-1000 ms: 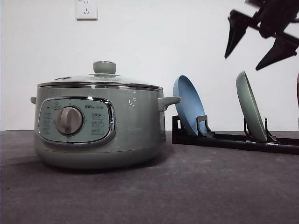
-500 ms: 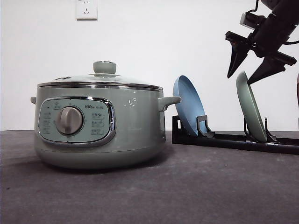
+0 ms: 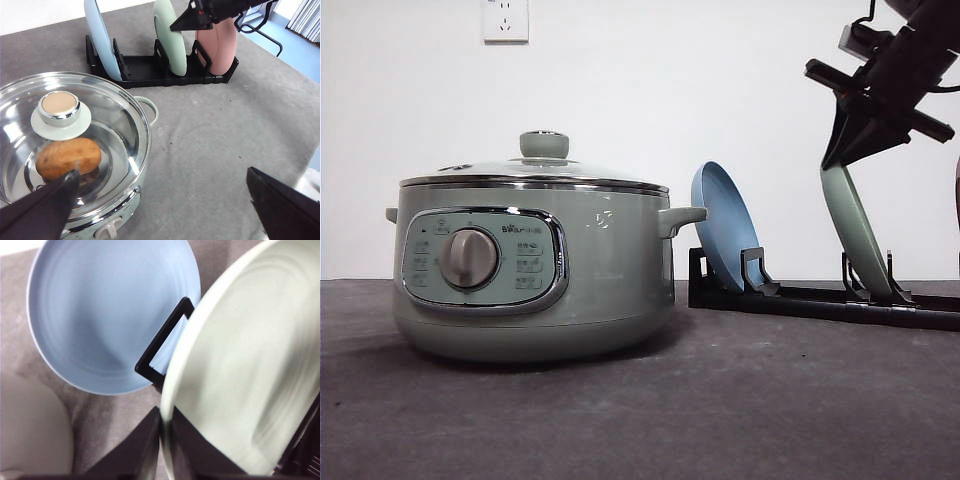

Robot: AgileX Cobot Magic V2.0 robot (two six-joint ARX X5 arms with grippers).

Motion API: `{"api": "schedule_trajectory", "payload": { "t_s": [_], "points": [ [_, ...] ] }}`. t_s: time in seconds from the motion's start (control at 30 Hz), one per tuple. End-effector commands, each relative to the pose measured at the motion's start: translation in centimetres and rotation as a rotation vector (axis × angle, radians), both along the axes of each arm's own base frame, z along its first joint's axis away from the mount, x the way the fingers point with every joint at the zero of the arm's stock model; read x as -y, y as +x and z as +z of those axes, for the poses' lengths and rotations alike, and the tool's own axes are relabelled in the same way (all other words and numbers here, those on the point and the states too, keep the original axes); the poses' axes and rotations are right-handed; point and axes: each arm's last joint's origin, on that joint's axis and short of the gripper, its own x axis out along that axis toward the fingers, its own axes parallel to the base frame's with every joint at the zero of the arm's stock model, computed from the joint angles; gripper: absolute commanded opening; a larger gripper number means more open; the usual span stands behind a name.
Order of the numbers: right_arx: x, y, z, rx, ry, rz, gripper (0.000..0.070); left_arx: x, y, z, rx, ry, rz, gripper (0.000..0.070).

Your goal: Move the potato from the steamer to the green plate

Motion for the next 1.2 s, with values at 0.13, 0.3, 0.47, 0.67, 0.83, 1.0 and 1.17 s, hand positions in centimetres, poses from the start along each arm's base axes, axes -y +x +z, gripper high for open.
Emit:
{"api": "schedule_trajectory", "payload": {
  "t_s": [0.13, 0.3, 0.47, 0.67, 0.83, 1.0, 1.17],
  "points": [
    [0.3, -2.1, 4.4, 0.137, 0.018, -0.001, 0.0006, 0.1, 0.1, 0.7, 0.017, -0.014, -0.011, 0.0700],
    [0.2, -4.8, 7.7, 0.224, 0.066, 0.054, 0.0006, 0.1, 0.1, 0.7, 0.017, -0.014, -0.011, 0.0700],
    [0.0, -8.0, 10.2, 0.262, 0.106, 0.118, 0.0006, 0.2, 0.0, 0.6, 0.014, -0.012, -0.014, 0.0700],
    [-1.1, -12.7, 11.9, 0.259, 0.050, 0.230, 0.0006, 0.2, 0.0, 0.6, 0.013, -0.012, -0.015, 0.0700],
    [-2.8, -16.3, 12.3, 0.229, -0.050, 0.304, 0.0006, 0.2, 0.0, 0.6, 0.013, -0.012, -0.015, 0.0700],
    [-4.7, -19.4, 12.6, 0.214, -0.137, 0.367, 0.0006, 0.2, 0.0, 0.6, 0.013, -0.012, -0.015, 0.0700],
    [-6.4, -21.9, 12.3, 0.166, -0.251, 0.414, 0.0006, 0.2, 0.0, 0.6, 0.013, -0.012, -0.015, 0.0700]
  ]
}}
